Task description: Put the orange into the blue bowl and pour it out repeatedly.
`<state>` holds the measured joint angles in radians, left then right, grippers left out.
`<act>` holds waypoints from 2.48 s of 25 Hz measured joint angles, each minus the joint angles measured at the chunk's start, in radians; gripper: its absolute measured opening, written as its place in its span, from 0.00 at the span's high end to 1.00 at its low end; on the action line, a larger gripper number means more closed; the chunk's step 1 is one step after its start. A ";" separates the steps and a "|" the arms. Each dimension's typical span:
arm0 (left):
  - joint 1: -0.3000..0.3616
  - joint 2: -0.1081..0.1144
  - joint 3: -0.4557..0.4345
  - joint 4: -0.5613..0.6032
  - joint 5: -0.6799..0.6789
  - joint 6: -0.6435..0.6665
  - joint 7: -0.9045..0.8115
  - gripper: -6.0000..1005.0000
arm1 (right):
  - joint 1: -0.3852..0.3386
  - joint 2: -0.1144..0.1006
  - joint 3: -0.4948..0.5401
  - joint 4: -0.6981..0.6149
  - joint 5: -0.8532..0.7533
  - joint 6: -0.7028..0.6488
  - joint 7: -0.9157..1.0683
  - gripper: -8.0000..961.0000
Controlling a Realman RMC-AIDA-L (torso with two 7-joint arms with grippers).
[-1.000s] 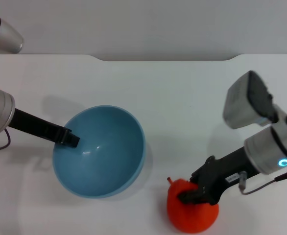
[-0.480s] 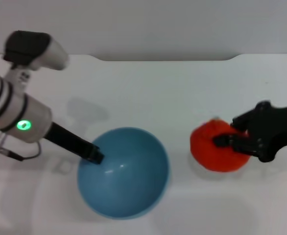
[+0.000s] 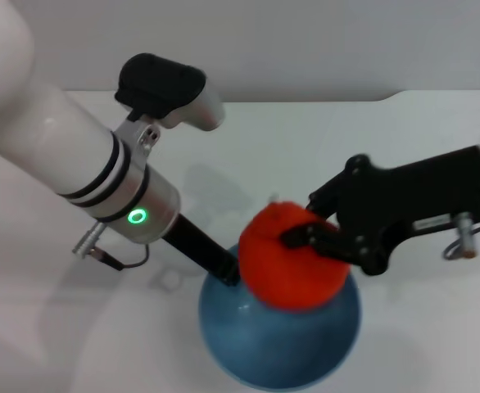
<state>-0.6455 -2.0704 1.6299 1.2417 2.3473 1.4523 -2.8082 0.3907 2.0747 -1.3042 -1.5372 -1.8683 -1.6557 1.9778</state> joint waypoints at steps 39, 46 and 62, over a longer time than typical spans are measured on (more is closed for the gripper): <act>-0.047 -0.002 0.176 -0.093 -0.025 -0.166 0.001 0.97 | -0.117 0.002 0.397 0.069 -0.047 -0.004 -0.011 0.38; -0.060 -0.004 0.201 -0.111 -0.024 -0.261 -0.002 0.97 | -0.119 -0.001 0.402 0.108 -0.044 -0.003 -0.028 0.38; -0.010 0.006 0.065 -0.013 -0.059 -0.281 0.006 0.67 | -0.117 -0.003 0.414 0.152 -0.046 0.007 -0.050 0.39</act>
<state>-0.6558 -2.0648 1.6946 1.2289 2.2887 1.1715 -2.8027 0.2739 2.0718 -0.8897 -1.3853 -1.9138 -1.6486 1.9282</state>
